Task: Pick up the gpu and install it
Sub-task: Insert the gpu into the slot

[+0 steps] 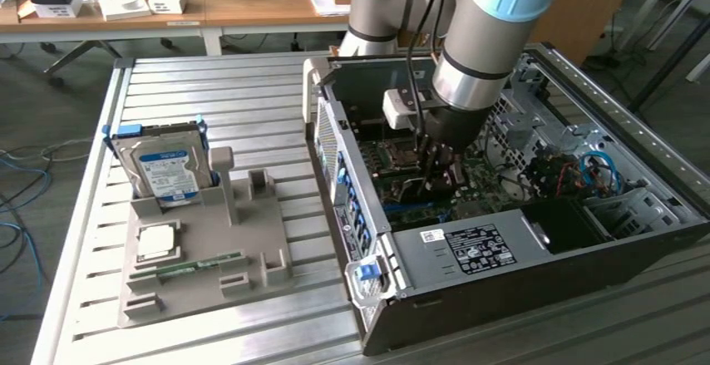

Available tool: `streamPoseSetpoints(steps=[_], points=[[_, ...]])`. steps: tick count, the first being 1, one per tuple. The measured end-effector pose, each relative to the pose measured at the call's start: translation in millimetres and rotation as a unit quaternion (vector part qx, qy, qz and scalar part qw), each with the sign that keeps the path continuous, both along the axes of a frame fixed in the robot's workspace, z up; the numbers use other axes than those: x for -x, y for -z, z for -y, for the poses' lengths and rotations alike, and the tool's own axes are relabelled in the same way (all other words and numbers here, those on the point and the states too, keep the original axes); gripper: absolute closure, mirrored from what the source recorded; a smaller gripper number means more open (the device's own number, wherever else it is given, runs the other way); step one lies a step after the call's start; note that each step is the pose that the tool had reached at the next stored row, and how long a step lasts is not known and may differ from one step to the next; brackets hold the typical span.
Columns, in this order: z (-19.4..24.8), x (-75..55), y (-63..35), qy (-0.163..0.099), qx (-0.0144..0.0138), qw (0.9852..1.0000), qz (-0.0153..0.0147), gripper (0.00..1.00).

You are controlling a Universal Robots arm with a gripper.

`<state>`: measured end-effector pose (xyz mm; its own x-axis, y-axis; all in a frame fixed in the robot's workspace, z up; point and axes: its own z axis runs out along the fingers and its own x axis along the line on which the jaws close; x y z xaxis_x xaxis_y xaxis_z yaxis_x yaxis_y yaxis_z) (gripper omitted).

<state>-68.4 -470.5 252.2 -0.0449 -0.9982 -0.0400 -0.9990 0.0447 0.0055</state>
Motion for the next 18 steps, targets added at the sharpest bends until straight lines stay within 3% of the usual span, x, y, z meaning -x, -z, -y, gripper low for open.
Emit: streamPoseSetpoints(steps=[18], points=[[-0.7,0.0,0.0,0.007,0.0015,1.0000,0.0000,0.74]])
